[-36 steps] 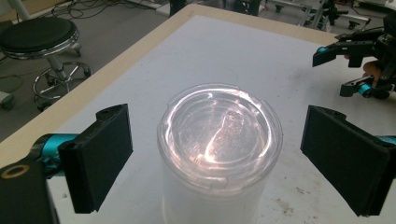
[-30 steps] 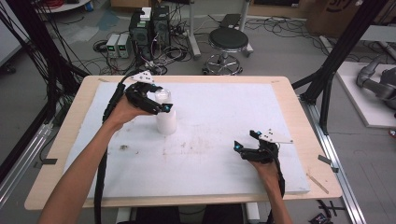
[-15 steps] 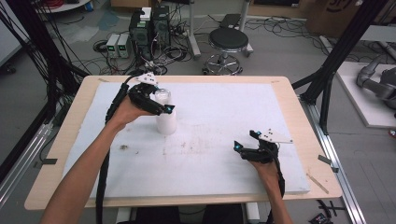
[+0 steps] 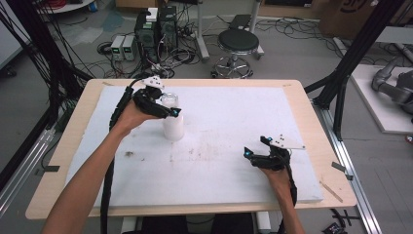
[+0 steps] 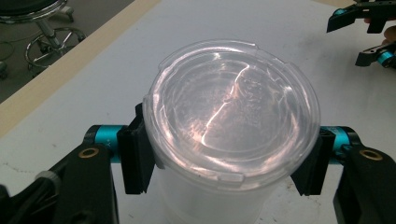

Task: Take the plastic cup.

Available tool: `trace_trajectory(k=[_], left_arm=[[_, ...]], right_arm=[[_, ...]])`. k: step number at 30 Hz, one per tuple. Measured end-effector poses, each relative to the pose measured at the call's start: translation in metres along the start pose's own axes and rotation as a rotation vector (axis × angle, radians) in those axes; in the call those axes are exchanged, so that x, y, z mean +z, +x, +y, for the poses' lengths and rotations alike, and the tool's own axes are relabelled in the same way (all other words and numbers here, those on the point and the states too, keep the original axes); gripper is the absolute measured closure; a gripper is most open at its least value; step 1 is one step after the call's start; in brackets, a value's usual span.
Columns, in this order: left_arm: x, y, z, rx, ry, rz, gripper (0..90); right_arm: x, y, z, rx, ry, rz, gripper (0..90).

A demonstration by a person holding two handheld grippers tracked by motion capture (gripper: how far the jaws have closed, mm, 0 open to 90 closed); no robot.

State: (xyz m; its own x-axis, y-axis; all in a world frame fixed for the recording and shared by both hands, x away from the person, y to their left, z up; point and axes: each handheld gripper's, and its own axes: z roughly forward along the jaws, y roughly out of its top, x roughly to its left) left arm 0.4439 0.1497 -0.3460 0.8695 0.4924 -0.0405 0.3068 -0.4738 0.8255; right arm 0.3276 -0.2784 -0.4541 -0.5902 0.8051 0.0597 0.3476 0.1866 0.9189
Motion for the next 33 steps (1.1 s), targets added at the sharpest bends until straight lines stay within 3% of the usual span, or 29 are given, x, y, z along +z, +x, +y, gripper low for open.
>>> trace_trajectory(k=[10,15,20,21,22,26,33], left_arm=[[-0.003,-0.002,0.003,-0.002,-0.015,0.007,36.1],[-0.01,-0.002,0.013,0.004,-0.022,0.01,36.0],[-0.033,-0.005,0.043,0.023,-0.047,0.018,36.5],[-0.033,-0.005,0.043,0.023,-0.047,0.018,36.7],[-0.043,-0.006,0.052,0.03,-0.053,0.026,36.8],[-0.062,-0.008,0.067,0.041,-0.08,0.043,38.5],[-0.077,-0.01,0.072,0.051,-0.09,0.06,38.7]], right_arm=[[0.0,0.0,0.0,0.001,0.001,0.0,15.8],[0.0,0.0,0.0,0.0,0.001,0.001,15.9],[0.0,0.0,0.0,-0.001,0.002,0.0,15.8],[0.0,0.0,0.0,0.001,0.002,0.0,15.8],[0.0,0.0,0.0,-0.001,0.001,0.001,15.8],[0.0,0.0,0.0,0.0,0.004,0.001,15.8],[0.001,0.001,0.0,-0.001,0.005,-0.001,15.8]])
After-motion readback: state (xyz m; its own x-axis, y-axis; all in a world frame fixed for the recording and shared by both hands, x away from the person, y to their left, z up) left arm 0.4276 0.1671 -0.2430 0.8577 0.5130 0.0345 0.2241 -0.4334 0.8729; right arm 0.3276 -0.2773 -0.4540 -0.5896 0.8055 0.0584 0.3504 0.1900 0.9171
